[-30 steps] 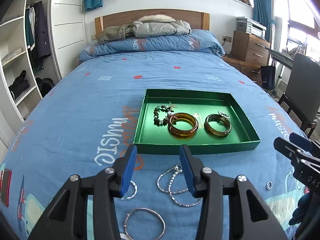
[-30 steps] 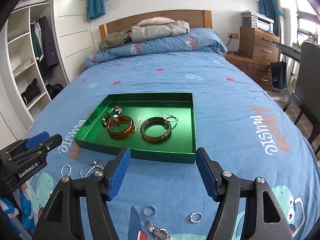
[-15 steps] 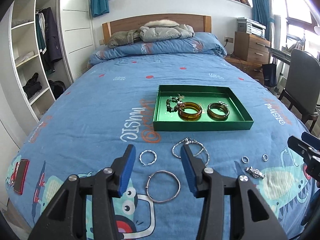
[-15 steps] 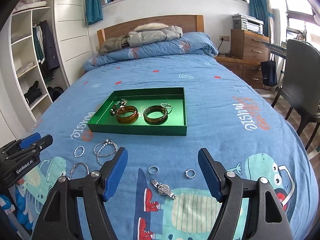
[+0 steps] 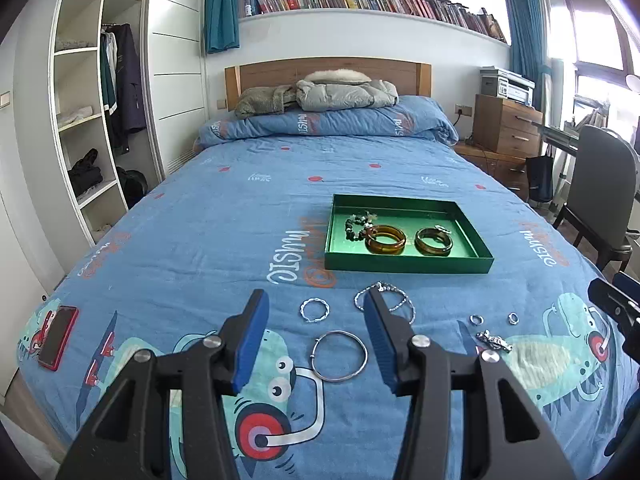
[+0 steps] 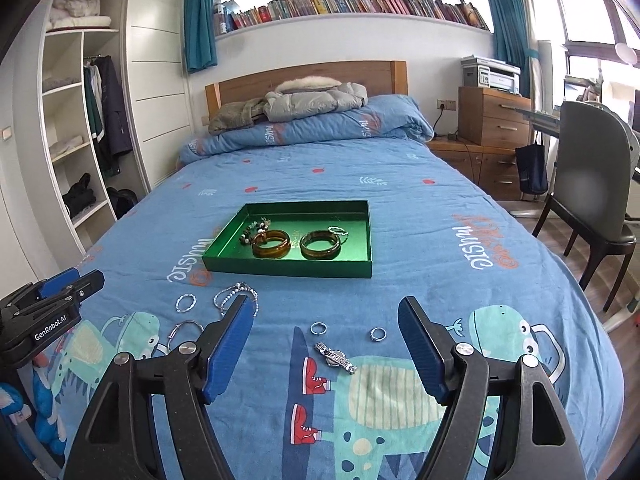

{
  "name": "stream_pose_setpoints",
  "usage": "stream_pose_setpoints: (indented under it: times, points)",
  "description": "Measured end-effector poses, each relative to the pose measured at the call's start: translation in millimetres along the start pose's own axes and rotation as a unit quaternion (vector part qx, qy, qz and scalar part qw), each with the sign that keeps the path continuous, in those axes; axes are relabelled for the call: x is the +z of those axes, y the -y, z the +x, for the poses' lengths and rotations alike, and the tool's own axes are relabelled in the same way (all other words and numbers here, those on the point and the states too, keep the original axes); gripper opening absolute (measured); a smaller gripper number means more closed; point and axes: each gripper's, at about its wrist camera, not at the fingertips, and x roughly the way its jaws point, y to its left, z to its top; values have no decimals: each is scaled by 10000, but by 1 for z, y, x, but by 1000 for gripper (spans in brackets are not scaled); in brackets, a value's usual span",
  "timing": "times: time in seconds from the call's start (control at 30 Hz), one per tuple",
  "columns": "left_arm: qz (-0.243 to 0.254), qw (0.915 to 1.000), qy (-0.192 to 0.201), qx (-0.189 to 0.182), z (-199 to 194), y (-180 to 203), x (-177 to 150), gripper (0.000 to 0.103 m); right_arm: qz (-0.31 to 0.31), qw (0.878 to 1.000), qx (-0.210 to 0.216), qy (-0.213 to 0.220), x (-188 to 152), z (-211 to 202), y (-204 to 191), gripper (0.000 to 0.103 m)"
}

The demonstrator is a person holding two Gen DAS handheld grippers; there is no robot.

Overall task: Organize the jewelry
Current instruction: 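Withdraw both tools from the tray back over the remaining jewelry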

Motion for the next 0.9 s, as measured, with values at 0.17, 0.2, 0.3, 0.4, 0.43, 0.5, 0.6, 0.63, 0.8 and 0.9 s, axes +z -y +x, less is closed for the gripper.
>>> stream_pose_setpoints:
  times: [0.17, 0.2, 0.3, 0.4, 0.43, 0.5, 0.6, 0.63, 0.8, 0.9]
  points:
    - [-18, 10000, 90, 11, -14, -5, -1, 48, -3, 9999, 18, 107, -3, -15, -4, 75]
    - [-24, 9999, 109, 15, -16, -6, -2, 48, 2, 9999, 24, 121, -3, -17, -5, 75]
    - [-38, 9999, 152, 15, -23, -8, -4, 48, 11, 9998, 26, 180, -5, -25, -6, 75]
    - [-49, 9998, 177, 9, -29, -9, -7, 48, -2, 9997, 19, 224, -6, -33, -8, 75]
    - [-61, 9998, 190, 3, -31, -9, -7, 48, -16, 9997, 10, 244, -6, -36, -9, 75]
    - [-79, 9997, 234, -7, -37, -10, -8, 48, -34, 9996, 21, 294, -7, -43, -10, 75]
    - [-61, 9995, 318, -1, -46, -12, -11, 48, -19, 9993, 52, 381, -7, -52, -10, 75]
    - [-70, 9994, 330, 1, -48, -13, -11, 49, -18, 9992, 64, 403, -6, -54, -10, 75]
    - [-126, 9992, 382, 33, -54, -18, -15, 49, -104, 9988, 95, 465, -8, -60, -15, 75]
    - [-123, 9991, 404, 51, -55, -19, -17, 49, -139, 9989, 94, 440, -10, -63, -17, 75]
